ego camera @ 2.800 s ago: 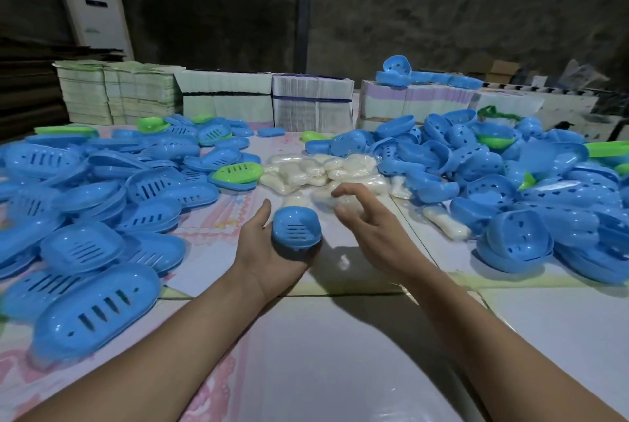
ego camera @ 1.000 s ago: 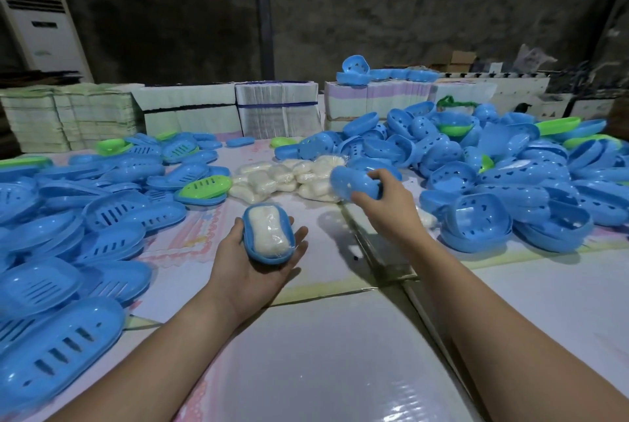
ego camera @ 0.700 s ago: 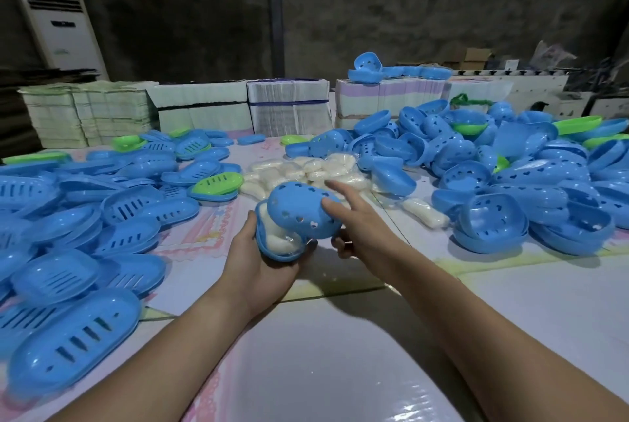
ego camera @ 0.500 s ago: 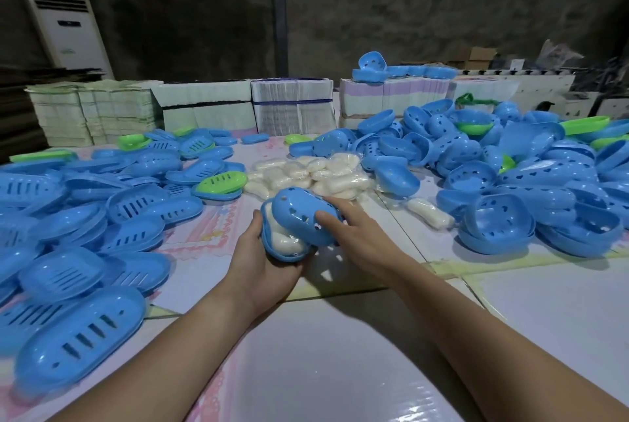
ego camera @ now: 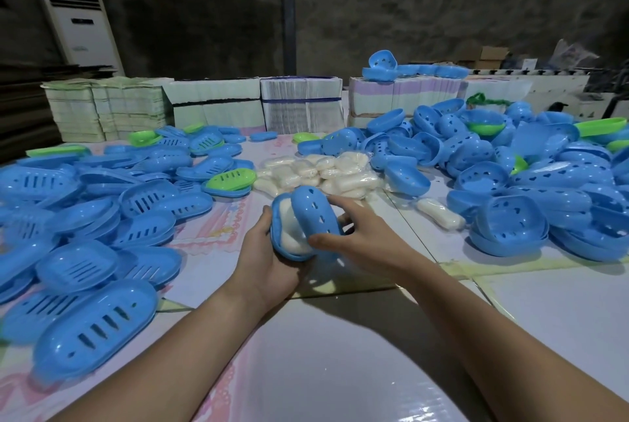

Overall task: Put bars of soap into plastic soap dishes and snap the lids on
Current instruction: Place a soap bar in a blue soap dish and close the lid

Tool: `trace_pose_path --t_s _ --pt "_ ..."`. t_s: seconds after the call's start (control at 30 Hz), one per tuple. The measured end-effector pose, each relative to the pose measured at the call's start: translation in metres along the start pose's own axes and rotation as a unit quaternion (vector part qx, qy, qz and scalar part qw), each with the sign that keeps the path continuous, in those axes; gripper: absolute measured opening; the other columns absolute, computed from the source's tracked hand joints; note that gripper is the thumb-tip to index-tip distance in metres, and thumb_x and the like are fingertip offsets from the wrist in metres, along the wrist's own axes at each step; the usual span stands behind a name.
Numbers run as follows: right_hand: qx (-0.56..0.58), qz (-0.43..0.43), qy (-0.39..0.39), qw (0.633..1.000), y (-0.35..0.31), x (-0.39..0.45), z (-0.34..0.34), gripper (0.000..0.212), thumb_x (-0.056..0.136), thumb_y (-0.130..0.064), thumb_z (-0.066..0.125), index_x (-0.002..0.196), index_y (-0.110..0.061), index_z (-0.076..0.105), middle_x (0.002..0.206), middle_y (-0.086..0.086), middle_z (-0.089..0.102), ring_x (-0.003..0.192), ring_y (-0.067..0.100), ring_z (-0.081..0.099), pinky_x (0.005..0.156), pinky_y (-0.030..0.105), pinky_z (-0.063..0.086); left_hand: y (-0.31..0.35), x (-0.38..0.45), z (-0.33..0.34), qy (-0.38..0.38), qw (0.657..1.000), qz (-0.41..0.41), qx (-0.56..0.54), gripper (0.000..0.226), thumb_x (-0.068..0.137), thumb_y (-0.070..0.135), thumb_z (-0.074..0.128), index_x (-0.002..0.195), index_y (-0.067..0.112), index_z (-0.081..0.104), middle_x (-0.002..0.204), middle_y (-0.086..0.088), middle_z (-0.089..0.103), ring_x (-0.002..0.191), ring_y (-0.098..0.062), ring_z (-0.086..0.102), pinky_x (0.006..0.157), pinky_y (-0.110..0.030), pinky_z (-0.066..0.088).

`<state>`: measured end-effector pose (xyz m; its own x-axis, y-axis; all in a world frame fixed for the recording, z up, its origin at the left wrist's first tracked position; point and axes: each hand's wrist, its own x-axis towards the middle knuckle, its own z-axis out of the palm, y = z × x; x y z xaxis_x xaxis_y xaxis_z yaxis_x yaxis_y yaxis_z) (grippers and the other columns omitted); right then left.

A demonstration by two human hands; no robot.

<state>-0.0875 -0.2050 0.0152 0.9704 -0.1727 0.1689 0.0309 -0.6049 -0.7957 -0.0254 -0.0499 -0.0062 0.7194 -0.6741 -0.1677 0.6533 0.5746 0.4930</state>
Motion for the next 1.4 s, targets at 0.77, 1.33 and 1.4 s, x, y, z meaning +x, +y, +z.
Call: trace_pose_path --t_s 0.77,1.33,1.4 --pt "0.004 -0.009 0.069 0.998 -0.006 -0.004 0.017 0.072 0.077 -0.069 0.063 0.14 -0.047 0.036 0.08 -0.014 0.058 0.071 -0.002 0.059 0.055 0.013 0.038 -0.002 -0.005 0.006 0.002 0.999 0.002 0.042 0.057 0.1 0.045 0.05 0.14 0.006 0.057 0.136 -0.024 0.061 0.13 -0.036 0.057 0.109 -0.049 0.044" --pt "0.1 -0.078 0.035 0.991 0.003 0.003 0.008 0.059 0.076 -0.056 0.07 0.13 -0.051 0.047 0.054 -0.02 0.056 0.055 -0.002 0.057 0.052 0.008 0.042 -0.007 0.002 0.0 -0.085 0.987 0.082 0.107 0.065 0.082 0.031 0.071 0.144 0.03 0.053 0.145 -0.021 0.055 0.125 -0.043 0.06 0.113 -0.066 0.035" --pt "0.102 -0.078 0.038 0.991 0.003 0.003 0.007 0.067 0.068 -0.063 0.068 0.131 -0.05 0.047 0.054 -0.02 0.055 0.056 -0.002 0.057 0.052 0.009 0.041 -0.008 0.002 0.0 -0.085 0.986 0.087 0.114 0.069 0.077 0.032 0.075 0.143 0.031 0.055 0.143 -0.019 0.057 0.126 -0.041 0.06 0.108 -0.066 0.041"
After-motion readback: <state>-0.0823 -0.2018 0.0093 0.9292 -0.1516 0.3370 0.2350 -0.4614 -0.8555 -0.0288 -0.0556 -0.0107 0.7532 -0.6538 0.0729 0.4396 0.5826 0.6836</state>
